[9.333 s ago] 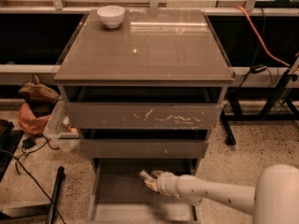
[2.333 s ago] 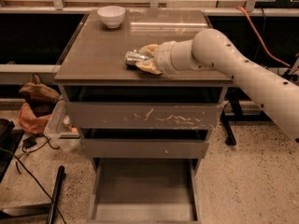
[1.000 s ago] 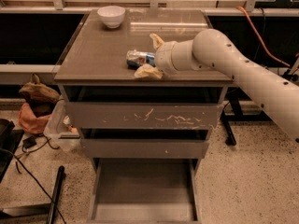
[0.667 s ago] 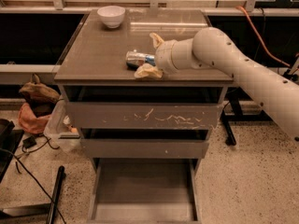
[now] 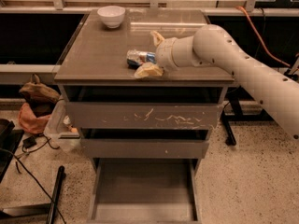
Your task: Pick redbull can from bottom drawer and place on counter
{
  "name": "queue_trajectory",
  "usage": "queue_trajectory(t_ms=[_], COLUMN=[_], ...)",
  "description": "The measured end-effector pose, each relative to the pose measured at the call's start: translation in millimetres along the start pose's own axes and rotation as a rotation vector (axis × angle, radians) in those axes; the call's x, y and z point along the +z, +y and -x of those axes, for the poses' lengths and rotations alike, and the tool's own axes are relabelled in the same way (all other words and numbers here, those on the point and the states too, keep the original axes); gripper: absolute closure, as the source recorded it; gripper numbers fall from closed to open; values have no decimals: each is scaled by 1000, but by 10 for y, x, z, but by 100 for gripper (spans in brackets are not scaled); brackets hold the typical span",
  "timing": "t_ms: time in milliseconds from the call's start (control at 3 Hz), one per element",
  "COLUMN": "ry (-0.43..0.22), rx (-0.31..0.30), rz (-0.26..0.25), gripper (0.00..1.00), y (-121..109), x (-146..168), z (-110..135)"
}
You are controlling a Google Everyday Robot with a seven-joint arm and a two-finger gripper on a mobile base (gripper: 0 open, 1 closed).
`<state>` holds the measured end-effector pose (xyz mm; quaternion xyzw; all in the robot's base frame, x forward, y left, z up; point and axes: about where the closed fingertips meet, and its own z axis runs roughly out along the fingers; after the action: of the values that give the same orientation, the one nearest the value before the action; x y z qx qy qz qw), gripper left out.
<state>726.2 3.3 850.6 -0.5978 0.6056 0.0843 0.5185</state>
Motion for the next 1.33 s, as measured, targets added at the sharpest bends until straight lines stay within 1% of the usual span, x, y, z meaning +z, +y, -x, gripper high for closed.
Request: queue_trajectory(t_ms=[333,667,1000,1333], ry=[41,34,34,53], rx=[-42,-105,-105,-173], rz=[-62,-104,-104,-180], gripper=[0,0,0,0], y=[-201,-309,-309,-642], x=[-433,-710,-710,-1045], z=[311,816,816,1194])
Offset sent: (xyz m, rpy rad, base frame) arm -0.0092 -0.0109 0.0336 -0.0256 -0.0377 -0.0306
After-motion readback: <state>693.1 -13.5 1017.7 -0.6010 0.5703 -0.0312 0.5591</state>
